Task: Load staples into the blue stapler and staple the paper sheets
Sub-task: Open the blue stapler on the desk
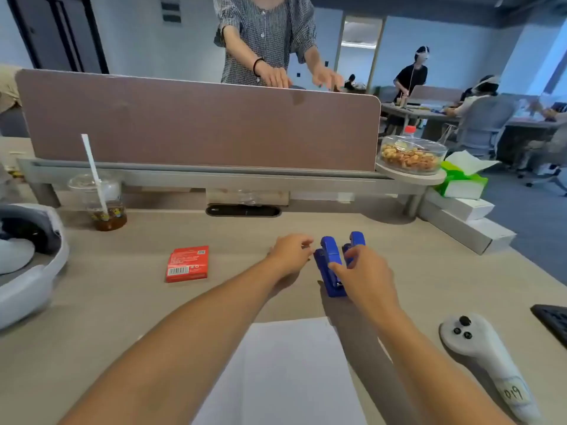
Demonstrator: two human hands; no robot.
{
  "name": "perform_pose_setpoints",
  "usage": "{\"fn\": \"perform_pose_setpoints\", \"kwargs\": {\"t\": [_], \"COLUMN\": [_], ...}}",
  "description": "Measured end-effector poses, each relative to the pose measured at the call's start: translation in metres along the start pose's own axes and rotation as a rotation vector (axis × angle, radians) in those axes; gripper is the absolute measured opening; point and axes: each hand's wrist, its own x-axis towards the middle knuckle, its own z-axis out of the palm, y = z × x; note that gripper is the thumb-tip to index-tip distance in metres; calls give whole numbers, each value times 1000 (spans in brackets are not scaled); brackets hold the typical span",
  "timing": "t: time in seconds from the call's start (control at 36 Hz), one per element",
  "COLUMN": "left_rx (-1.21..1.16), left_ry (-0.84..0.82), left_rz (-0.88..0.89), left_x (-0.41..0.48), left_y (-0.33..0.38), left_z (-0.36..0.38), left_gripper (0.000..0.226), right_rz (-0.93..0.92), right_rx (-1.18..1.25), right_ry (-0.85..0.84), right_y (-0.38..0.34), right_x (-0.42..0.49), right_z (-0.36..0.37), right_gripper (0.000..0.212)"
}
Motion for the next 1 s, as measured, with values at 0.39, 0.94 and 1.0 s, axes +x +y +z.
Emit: {"fn": "perform_pose_setpoints", "kwargs": {"t": [0.39,0.94,1.0], "left_rx": [249,21,10], "left_ry": [9,-102,-71], "left_rz": [34,88,70], "left_x": [6,-99,-117], "left_y": [-7,-7,-13], "left_z": [-2,-115,-123], "left_gripper": [24,34,34], "right_rz": [12,-365,-416], "right_rx": [-120,-7,-15], "right_ry": [25,-101,-136], "right_y": [-2,-42,-48], "right_x": [7,-22,-30], "right_z": [26,-20,-21], "right_gripper": [4,18,17]}}
